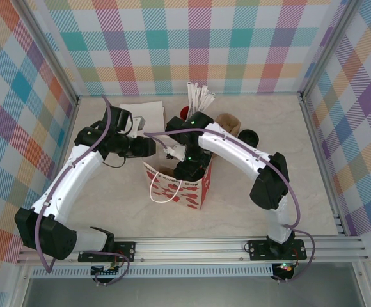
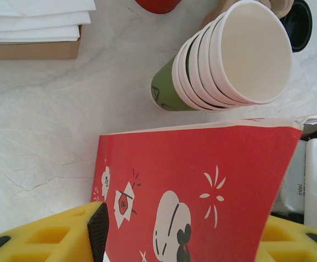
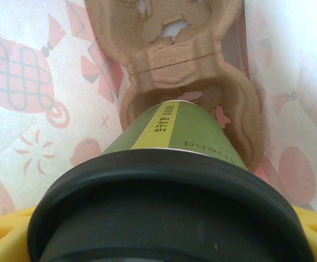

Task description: Pack the takeout coffee

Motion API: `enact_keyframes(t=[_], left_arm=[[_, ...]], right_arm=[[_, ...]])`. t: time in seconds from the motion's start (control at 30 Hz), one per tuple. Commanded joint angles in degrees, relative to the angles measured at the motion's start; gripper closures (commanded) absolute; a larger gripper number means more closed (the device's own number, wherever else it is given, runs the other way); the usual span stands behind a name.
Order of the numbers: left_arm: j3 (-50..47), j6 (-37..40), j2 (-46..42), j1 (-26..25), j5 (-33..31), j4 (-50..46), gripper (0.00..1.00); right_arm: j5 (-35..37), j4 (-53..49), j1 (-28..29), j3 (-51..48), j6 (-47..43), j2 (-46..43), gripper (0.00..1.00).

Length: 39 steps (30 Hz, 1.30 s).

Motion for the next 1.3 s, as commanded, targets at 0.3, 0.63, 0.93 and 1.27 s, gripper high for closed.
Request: enact_keyframes(t=[0.3,0.63,0.93,1.27], left_arm=[[0.0,-0.4,-0.8,-0.2,-0.3,-0.1,0.48],[0.3,-0.4,-0.8,-0.2,-0.3,-0.2,0.47],[0.4,-0.4,-0.6,-0.2,-0.3,-0.2,0.47],[0.8,-0.4,-0.6,-0.2,-0.5,-0.6,0.47]], right_arm=[[4.2,-2.3,0.0,3.1,0.6,0.4,0.13],[5.8,-3.2,0.2,3.2,0.5,1.1,0.13],[5.1,-2.4,0.2,3.3,0.5,0.9,0.13],[5.6,-2.3,0.2,2.8,0.4,1.0,0.13]])
